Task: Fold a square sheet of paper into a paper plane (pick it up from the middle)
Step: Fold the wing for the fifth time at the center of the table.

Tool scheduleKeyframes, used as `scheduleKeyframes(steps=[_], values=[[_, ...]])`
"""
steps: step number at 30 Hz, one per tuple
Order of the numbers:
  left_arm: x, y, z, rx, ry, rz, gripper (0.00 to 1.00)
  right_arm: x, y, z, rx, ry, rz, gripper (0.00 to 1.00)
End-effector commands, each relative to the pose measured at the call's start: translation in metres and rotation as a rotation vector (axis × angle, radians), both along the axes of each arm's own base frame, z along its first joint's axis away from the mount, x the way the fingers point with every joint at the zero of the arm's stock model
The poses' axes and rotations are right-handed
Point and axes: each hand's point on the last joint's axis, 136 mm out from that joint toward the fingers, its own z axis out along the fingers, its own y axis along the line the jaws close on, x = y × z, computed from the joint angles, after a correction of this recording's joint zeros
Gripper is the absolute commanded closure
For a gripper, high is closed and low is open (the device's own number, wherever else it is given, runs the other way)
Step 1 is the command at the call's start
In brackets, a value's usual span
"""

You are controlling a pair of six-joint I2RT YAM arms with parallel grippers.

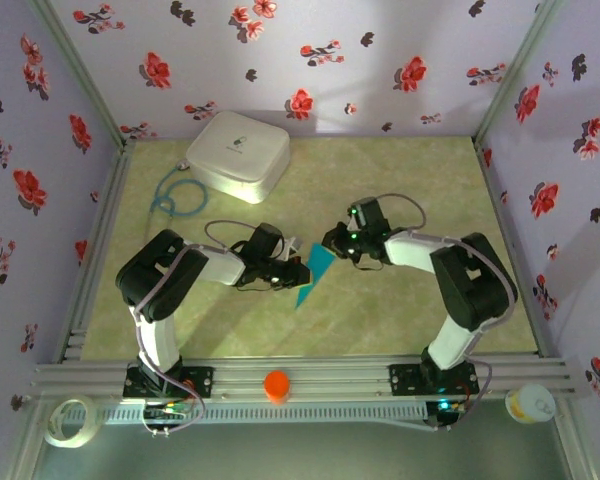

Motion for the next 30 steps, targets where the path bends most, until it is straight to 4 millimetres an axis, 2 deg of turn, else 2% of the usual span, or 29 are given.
scheduleKeyframes(steps=[1,5,9,15,18,21,24,27,30], values=[[-0.054,0.026,-0.056,0.181,0.201,-0.041,1.0,-0.003,-0.001,-0.023,-0.032,0.053,0.009,0.87],[-0.054,0.026,-0.056,0.183,0.202,-0.038,1.0,0.001,-0.013,-0.038,-0.054,0.075,-0.012,0.88],[-0.054,0.026,-0.056,0.181,0.203,-0.04,1.0,0.01,-0.028,-0.039,-0.044,0.064,-0.036,0.87],[-0.055,0.024,-0.057,0.18,0.204,-0.043,1.0,0.022,-0.045,-0.035,-0.027,0.054,-0.07,0.87],[-0.055,0.023,-0.057,0.179,0.204,-0.044,1.0,0.028,-0.047,-0.024,-0.005,0.031,-0.079,0.87],[-0.055,0.023,-0.055,0.176,0.202,-0.045,1.0,0.03,-0.042,0.002,0.044,-0.038,-0.087,0.83],[-0.055,0.023,-0.055,0.174,0.202,-0.038,1.0,0.02,-0.03,0.021,0.067,-0.086,-0.072,0.83],[-0.053,0.02,-0.052,0.166,0.194,-0.038,1.0,0.002,-0.005,0.018,0.076,-0.06,0.009,0.85],[-0.052,0.02,-0.05,0.164,0.19,-0.035,1.0,-0.01,0.009,0.006,0.071,-0.04,0.027,0.88]])
